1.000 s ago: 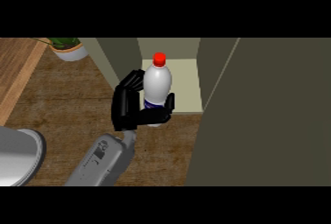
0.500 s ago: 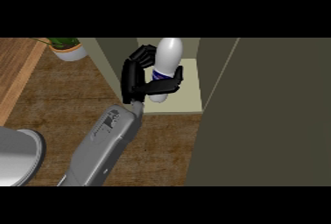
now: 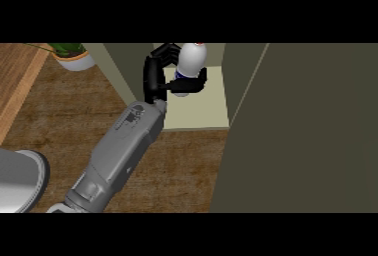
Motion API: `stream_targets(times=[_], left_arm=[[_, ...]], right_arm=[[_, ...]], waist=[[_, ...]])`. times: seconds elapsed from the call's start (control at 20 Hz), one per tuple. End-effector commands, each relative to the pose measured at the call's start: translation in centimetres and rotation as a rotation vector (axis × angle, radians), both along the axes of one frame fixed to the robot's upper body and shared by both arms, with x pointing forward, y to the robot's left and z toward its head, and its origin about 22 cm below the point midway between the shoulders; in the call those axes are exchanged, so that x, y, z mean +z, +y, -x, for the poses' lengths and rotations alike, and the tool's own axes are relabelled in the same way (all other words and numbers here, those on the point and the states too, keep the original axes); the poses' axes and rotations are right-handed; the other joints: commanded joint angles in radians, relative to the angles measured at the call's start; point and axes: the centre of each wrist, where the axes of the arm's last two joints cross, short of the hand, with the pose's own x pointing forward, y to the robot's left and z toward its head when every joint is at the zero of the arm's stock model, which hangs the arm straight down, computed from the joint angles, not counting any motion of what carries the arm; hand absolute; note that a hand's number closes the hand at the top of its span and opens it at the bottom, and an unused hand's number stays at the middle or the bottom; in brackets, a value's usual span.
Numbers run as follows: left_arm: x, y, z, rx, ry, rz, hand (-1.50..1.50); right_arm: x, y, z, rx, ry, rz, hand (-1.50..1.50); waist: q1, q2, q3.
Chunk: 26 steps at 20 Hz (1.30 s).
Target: Pick up the bottled water, place it into the cabinet and close the cabinet
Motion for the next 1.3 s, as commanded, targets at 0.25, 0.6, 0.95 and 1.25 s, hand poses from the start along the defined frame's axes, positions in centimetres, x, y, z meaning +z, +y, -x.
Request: stream_targets(times=[0.25, 0.6, 0.95, 1.25], left_arm=[[-1.6, 1.2, -2.2, 0.113, 0.066, -0.186, 1.5], [-3.1, 2.6, -2.5, 0.156, 0.101, -0.195, 1.5], [-6.0, 4.0, -1.5, 0.192, 0.116, -0.216, 1.5], [-4.9, 3.3, -2.2, 0.24, 0.116, -0.359, -1.5]], right_arm=[[2.3, -1.7, 1.6, 0.024, -0.04, -0.022, -1.5], [2.4, -1.6, 2.1, 0.035, -0.043, -0.034, -1.5], [1.5, -0.4, 0.4, 0.029, -0.048, -0.05, -1.5], [2.0, -1.1, 1.3, 0.047, -0.044, -0.048, -1.5]], waist=[[-0.01, 0.006, 0.001], [-0.022, 0.009, 0.0], [-0.021, 0.019, -0.001], [-0.045, 0.023, -0.001]])
